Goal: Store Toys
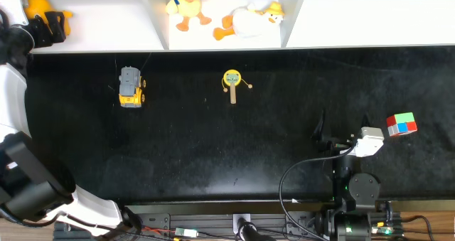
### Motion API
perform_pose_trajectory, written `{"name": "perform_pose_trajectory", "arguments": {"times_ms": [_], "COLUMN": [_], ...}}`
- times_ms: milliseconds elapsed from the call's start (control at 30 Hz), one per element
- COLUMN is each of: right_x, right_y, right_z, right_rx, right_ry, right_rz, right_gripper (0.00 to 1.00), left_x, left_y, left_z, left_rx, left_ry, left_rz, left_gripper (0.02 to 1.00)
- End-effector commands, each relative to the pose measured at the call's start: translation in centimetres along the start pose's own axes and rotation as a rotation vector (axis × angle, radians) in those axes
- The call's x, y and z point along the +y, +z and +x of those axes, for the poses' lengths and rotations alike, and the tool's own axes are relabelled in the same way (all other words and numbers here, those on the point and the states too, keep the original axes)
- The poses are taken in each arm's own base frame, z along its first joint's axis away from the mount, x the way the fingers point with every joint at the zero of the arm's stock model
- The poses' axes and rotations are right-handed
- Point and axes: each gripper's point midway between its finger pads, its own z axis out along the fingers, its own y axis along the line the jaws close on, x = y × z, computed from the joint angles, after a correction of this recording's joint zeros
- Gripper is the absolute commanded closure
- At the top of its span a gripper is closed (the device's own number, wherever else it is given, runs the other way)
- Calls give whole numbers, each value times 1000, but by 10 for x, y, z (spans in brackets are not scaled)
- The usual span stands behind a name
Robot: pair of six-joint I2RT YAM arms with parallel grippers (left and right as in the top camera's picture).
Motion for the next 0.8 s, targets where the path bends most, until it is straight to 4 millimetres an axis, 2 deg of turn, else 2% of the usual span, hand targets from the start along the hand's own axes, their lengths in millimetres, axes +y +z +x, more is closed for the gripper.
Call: {"name": "perform_pose_trajectory", "arguments": {"times_ms": [33,333,500,733,800], "right_x": [0,0,0,0,0], "right_y": [0,0,0,0,0], "right_z": [3,3,3,3,3], "right_rx": [0,0,0,0,0], "right_ry": [8,8,8,8,8], "right_rz": [-5,-5,-5,-5,-5], "right_gripper": [5,5,5,5,7], "left_x": [-4,-10,-14,-21,-26], "left_y": [1,-21,-38,-76,-89], "left_z": [-5,-9,-2,2,10], "left_rx": [-2,12,60,112,136], "left_ry": [10,26,44,52,44], "left_rz": [9,1,-14,-47,-49], "left_gripper": [20,20,20,20,20]}}
